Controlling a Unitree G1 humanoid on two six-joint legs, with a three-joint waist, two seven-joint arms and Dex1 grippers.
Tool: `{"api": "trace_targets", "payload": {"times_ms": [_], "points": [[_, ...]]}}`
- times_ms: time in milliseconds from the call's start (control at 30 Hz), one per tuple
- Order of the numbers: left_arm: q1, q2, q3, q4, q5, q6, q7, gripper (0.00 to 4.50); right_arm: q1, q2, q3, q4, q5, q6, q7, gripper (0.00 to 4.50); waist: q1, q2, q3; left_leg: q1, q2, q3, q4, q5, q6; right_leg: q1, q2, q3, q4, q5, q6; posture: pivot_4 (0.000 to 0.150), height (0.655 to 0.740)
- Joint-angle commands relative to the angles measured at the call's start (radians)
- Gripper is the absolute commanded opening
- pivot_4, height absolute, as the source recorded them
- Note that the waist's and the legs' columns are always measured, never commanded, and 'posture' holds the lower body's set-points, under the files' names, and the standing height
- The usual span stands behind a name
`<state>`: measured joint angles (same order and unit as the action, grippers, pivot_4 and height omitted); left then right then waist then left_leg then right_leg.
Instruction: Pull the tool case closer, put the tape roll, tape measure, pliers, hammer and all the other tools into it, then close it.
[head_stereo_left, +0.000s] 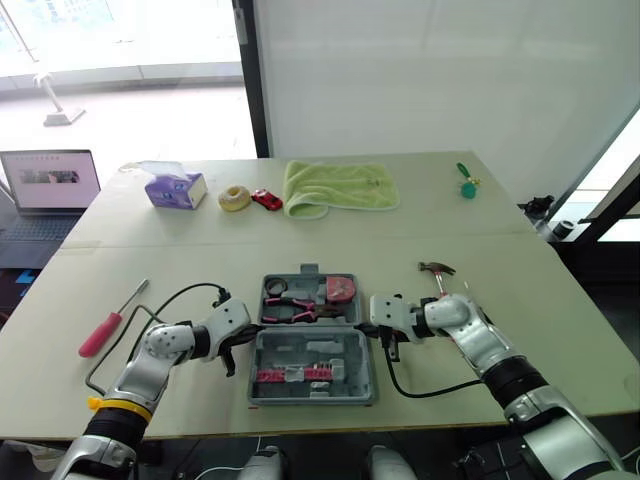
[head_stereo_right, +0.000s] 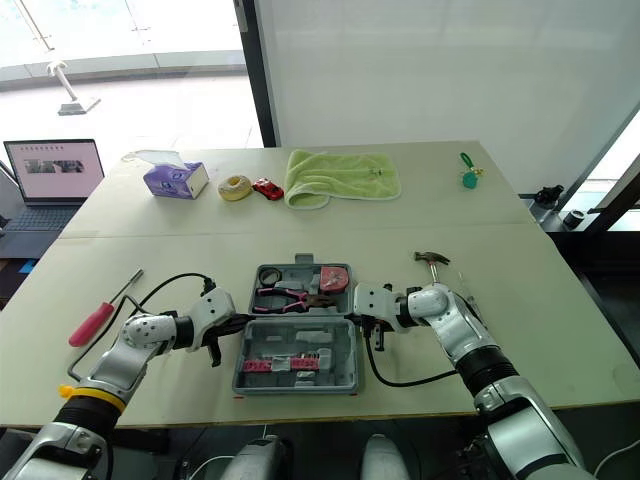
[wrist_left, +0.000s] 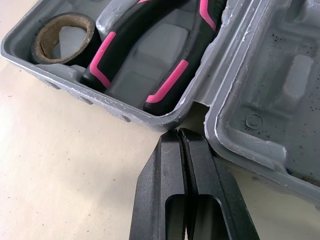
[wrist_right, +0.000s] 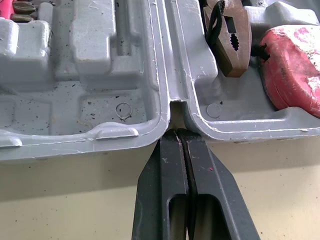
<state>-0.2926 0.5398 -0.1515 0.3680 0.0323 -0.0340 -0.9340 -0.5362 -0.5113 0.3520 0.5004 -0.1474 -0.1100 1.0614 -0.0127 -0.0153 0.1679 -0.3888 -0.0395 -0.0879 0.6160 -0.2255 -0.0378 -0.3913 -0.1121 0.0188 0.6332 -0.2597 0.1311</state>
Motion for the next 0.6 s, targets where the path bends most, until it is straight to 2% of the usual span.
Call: {"api": "trace_targets", "payload": {"times_ms": [33, 400, 600], "points": [[0.007, -0.016, -0.043, -0.005, 0.009, -0.007, -0.014, 0.05, -0.001, 0.025, 0.012, 0.012, -0.012, -0.004, -0.019, 0.00, 0.000, 0.000, 0.000, 0.000, 0.000, 0.000, 0.000, 0.000, 0.000, 0.000, 0.000, 0.000, 0.000, 0.000, 0.000, 0.150, 0.7367], [0.020, 0.016, -0.019, 0.023, 0.001, -0.015, -0.023, 0.05, -0.010, 0.011, 0.009, 0.051, -0.035, -0.024, -0.031, 0.00, -0.004, 0.000, 0.000, 0.001, 0.000, 0.000, -0.001, 0.000, 0.000, 0.000, 0.000, 0.000, 0.000, 0.000, 0.000, 0.150, 0.7367], [0.077, 0.128, 0.098, 0.083, -0.058, -0.070, -0.024, 0.05, 0.015, -0.059, -0.026, 0.017, -0.051, -0.021, -0.078, 0.00, -0.008, 0.000, 0.000, 0.001, 0.000, 0.000, -0.001, 0.000, 0.000, -0.001, 0.000, 0.000, 0.000, 0.000, 0.000, 0.150, 0.7367]]}}
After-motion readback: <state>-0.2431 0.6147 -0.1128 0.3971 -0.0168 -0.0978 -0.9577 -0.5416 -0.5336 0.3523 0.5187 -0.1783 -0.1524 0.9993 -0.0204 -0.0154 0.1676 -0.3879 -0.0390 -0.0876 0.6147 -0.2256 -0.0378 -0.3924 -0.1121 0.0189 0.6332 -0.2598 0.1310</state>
